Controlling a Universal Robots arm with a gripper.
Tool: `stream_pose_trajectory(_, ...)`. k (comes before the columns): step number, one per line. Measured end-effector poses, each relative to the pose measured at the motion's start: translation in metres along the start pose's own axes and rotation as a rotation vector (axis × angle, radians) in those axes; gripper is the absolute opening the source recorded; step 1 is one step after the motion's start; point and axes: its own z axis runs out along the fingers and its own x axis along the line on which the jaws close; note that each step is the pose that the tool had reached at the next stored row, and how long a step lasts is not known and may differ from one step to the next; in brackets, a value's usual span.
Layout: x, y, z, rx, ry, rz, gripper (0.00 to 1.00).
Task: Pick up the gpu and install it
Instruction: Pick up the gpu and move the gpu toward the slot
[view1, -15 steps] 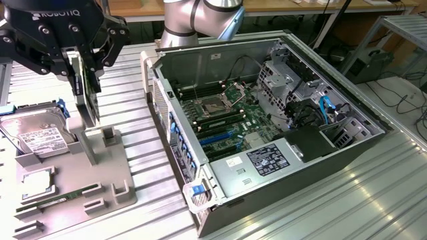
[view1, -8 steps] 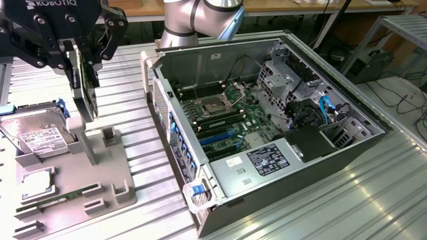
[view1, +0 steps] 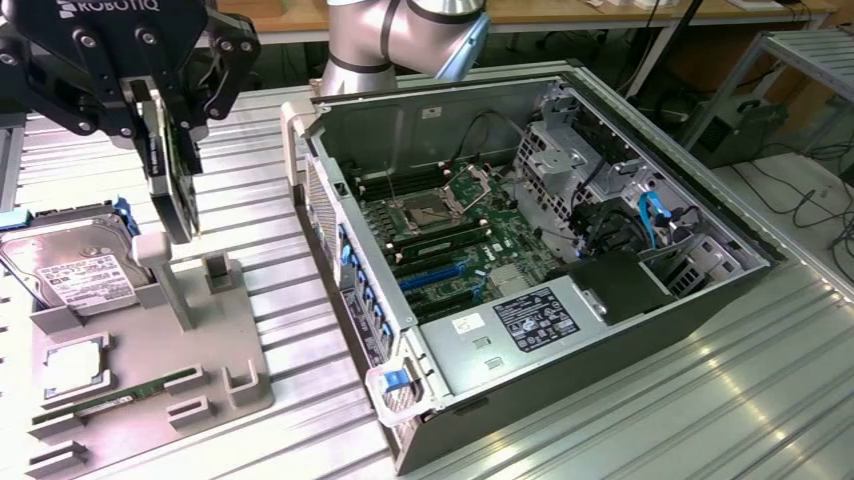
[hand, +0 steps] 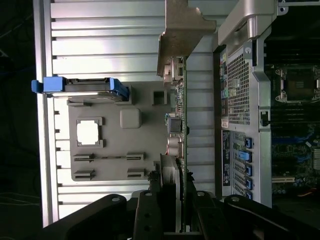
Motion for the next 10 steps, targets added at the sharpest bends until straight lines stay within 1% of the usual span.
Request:
stream_pose_trajectory(5,-0.006,0.0002,0.0001,0.0000,0.0000,0.000,0.28)
stream_pose_trajectory(10,-0.015,0.0004,0.0002,0.0000,0.0001,0.000,0.28)
